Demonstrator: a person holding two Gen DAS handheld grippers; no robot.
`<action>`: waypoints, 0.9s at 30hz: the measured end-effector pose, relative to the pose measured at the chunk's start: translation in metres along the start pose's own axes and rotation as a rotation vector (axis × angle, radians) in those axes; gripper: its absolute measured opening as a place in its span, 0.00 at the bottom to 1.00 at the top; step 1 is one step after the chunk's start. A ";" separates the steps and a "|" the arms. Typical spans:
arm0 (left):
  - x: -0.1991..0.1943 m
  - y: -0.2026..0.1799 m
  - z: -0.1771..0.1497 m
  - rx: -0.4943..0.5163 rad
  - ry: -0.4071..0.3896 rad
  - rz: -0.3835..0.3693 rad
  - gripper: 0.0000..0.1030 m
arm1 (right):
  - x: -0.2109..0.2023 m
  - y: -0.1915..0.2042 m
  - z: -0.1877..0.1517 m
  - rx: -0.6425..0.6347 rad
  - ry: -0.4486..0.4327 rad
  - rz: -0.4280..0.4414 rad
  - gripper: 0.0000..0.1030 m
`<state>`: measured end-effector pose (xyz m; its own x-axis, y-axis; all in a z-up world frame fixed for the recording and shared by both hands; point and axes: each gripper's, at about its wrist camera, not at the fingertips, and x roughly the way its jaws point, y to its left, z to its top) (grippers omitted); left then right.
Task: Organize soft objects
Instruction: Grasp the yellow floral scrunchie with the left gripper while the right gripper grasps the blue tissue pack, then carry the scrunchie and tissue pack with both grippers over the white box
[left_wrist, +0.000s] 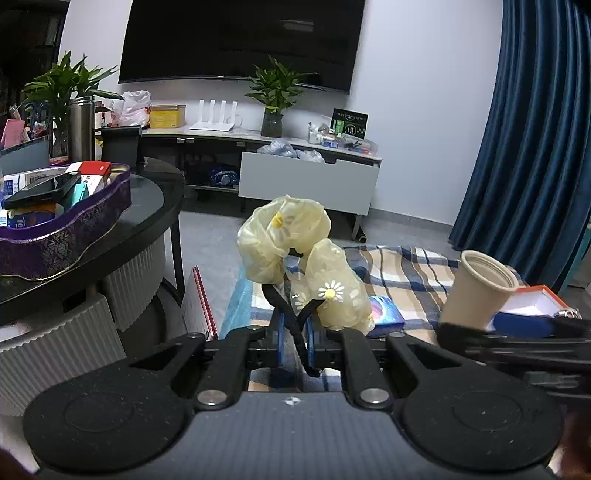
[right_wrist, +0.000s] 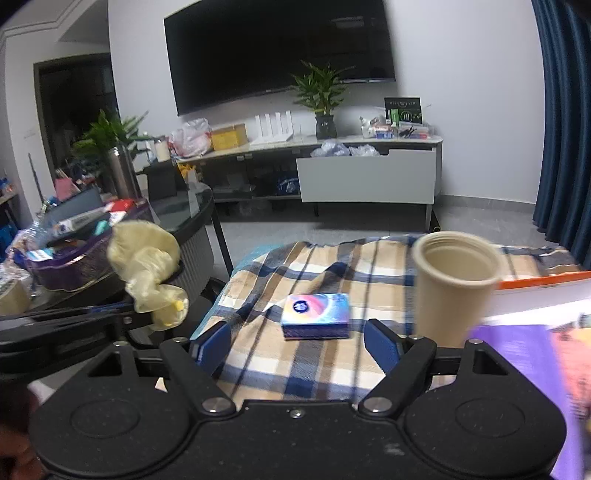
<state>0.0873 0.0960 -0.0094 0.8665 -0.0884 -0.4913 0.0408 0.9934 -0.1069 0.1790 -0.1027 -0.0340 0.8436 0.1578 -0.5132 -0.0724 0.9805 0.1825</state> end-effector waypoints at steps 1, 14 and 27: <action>0.001 0.002 0.001 -0.006 -0.003 -0.002 0.14 | 0.011 0.003 0.000 -0.002 0.010 -0.006 0.91; 0.001 0.012 0.001 -0.036 -0.022 -0.047 0.14 | 0.130 -0.014 0.007 0.052 0.134 -0.121 0.92; 0.007 0.012 0.003 -0.064 -0.018 0.005 0.14 | 0.107 -0.005 0.007 0.019 0.107 -0.115 0.87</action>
<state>0.0952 0.1081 -0.0111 0.8755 -0.0814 -0.4762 0.0048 0.9871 -0.1599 0.2732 -0.0913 -0.0836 0.7842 0.0575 -0.6179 0.0318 0.9907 0.1325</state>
